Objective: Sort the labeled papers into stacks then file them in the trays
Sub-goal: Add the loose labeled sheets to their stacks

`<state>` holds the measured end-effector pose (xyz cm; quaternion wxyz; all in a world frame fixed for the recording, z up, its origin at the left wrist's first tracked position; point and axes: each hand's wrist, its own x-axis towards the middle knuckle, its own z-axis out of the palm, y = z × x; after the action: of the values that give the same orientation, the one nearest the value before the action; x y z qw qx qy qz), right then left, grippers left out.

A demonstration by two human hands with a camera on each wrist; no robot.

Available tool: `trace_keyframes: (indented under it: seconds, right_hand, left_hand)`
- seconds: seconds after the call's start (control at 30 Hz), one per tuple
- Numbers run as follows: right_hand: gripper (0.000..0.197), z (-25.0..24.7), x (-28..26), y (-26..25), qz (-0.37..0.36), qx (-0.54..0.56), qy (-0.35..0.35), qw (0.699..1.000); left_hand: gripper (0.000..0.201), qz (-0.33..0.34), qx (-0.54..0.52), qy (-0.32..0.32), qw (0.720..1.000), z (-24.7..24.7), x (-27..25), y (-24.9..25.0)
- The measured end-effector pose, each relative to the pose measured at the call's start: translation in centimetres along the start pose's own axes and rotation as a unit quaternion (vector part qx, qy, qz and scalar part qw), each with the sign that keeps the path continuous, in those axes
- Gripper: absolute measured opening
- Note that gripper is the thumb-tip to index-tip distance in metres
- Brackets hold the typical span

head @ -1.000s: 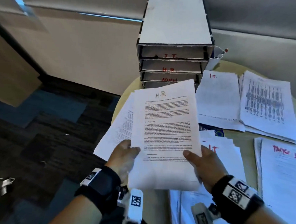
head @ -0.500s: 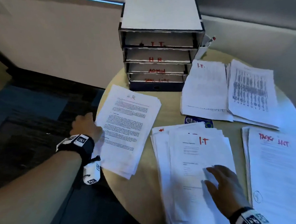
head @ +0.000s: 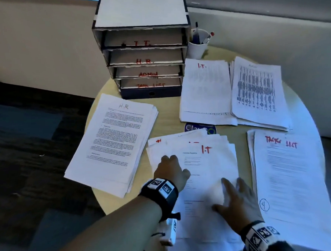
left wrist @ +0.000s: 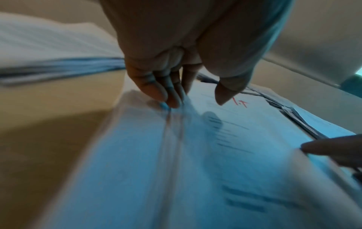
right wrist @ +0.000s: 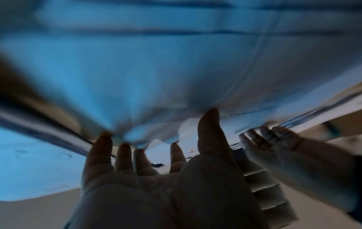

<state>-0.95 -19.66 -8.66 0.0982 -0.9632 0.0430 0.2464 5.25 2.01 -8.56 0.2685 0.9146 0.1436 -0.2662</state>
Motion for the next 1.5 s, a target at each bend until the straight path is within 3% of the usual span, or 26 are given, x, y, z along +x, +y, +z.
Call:
trace_keyframes:
  seconds: [0.13, 0.33, 0.43, 0.6, 0.7, 0.77, 0.93, 1.03, 1.13, 1.23, 1.37, 1.43, 1.5]
  right_hand:
    - [0.087, -0.4, 0.2, 0.7, -0.052, -0.016, -0.018, 0.998]
    - [0.09, 0.0, 0.0, 1.6, -0.093, -0.035, -0.017, 0.995]
    - [0.089, 0.1, 0.0, 2.2, -0.105, -0.04, -0.014, 0.994]
    - [0.09, 0.1, 0.2, 2.5, -0.118, -0.045, -0.009, 0.992]
    - [0.089, -0.1, 0.3, 2.5, -0.122, -0.047, -0.014, 0.991]
    - [0.089, -0.3, 0.3, 2.5, -0.125, -0.045, -0.018, 0.991]
    - [0.089, -0.5, 0.2, 2.6, -0.133, -0.035, -0.024, 0.99]
    - [0.09, -0.6, 0.2, 2.5, -0.131, -0.032, -0.026, 0.99]
    - [0.09, -0.8, 0.2, 2.4, -0.131, -0.03, -0.025, 0.991]
    - [0.09, -0.8, 0.1, 2.4, -0.129, -0.028, -0.027, 0.991]
    - [0.093, -0.7, 0.1, 2.5, -0.13, -0.026, -0.021, 0.991]
    - [0.103, -0.6, 0.1, 2.7, -0.118, 0.017, -0.003, 0.993]
    - [0.11, 0.0, 0.6, 3.7, -0.064, 0.141, 0.066, 0.986]
  left_hand:
    - [0.062, -0.101, -0.055, 0.044, 0.992, 1.0, -0.2, 1.5]
    - [0.066, -0.155, -0.123, 0.062, 0.978, 2.4, -0.6, 2.4]
    - [0.064, -0.172, -0.085, 0.092, 0.977, 2.7, -1.0, 2.6]
    - [0.069, -0.167, -0.069, 0.086, 0.98, 2.5, -1.0, 2.9]
    - [0.057, -0.154, -0.097, 0.071, 0.981, 1.8, -0.8, 2.4]
    - [0.051, -0.119, -0.133, 0.089, 0.98, 2.0, -1.1, 2.1]
    - [0.075, -0.035, -0.254, 0.159, 0.953, 3.5, -2.2, 1.6]
    - [0.063, -0.015, -0.27, 0.186, 0.944, 3.7, -2.1, 0.9]
    - [0.052, -0.036, -0.275, 0.169, 0.946, 3.4, -1.7, 0.7]
    - [0.049, -0.068, -0.339, 0.158, 0.925, 3.0, -1.4, 0.6]
    - [0.021, -0.026, -0.35, 0.094, 0.932, 3.1, -1.2, 0.0]
    - [0.029, -0.015, -0.345, 0.065, 0.936, 3.0, -1.5, -0.5]
    - [0.037, -0.012, -0.346, 0.057, 0.936, 2.7, -2.2, -0.9]
